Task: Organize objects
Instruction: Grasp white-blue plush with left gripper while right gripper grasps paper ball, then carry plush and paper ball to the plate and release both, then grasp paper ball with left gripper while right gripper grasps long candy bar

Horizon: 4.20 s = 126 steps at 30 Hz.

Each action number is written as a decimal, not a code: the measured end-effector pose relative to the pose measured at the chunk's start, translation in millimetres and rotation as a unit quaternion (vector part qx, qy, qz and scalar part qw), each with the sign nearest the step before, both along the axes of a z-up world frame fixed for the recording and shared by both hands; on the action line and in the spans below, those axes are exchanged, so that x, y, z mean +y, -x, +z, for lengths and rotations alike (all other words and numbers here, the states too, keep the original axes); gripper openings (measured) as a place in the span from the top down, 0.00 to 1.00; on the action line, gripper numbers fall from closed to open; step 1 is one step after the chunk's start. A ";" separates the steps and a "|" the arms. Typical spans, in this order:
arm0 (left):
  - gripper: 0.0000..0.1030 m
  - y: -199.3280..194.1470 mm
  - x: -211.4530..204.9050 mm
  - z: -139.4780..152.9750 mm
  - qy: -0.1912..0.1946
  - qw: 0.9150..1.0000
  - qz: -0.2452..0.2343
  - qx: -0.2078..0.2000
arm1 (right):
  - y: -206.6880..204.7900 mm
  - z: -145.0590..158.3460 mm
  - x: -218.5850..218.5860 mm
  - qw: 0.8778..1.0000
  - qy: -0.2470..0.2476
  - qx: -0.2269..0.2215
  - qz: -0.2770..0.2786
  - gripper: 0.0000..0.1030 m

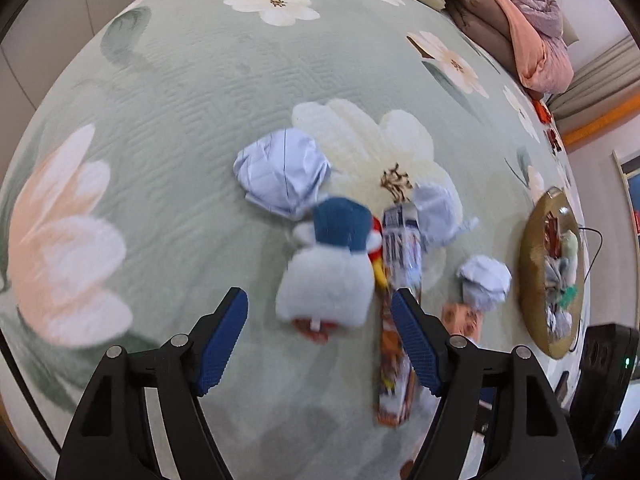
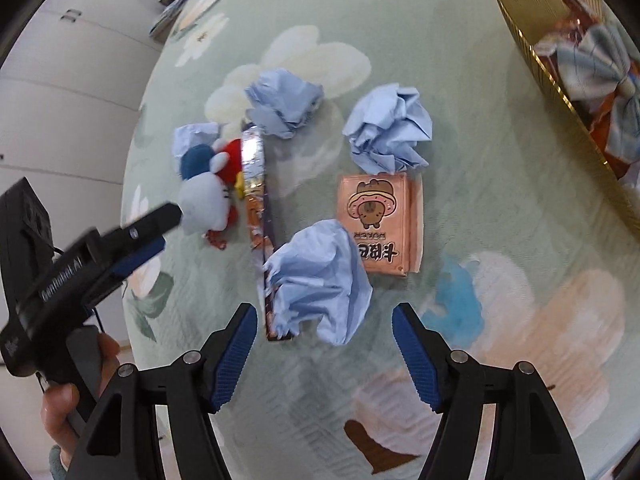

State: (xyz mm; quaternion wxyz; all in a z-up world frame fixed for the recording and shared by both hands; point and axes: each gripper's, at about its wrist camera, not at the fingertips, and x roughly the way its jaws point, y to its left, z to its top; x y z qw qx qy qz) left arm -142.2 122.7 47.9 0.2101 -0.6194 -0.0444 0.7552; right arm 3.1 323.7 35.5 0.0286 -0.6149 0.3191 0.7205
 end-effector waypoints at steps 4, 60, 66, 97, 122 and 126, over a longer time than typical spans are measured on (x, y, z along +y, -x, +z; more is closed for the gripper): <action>0.29 8.8 14.1 -14.2 0.017 1.000 -0.022 0.003 | 6.5 -9.2 1.7 1.000 0.004 -0.011 -0.012 0.33; 0.54 -87.9 240.9 147.4 -0.171 0.957 -0.204 0.118 | -97.0 190.0 206.5 0.943 -0.249 0.152 -0.161 0.54; 0.26 -88.1 267.5 128.2 -0.174 0.964 -0.181 0.093 | -88.8 171.5 225.7 0.950 -0.219 0.148 -0.163 0.41; 0.26 -85.5 14.7 82.7 -0.049 0.996 -0.056 0.052 | -96.5 101.2 45.6 0.992 -0.086 0.085 -0.036 0.27; 0.26 54.5 -25.6 5.8 -0.014 0.995 -0.095 0.032 | 41.4 36.1 -74.1 0.992 -0.118 0.051 0.010 0.43; 0.26 66.7 -11.8 -10.3 -0.004 0.995 -0.094 0.028 | 57.4 11.4 -69.9 0.991 -0.128 0.034 0.015 0.46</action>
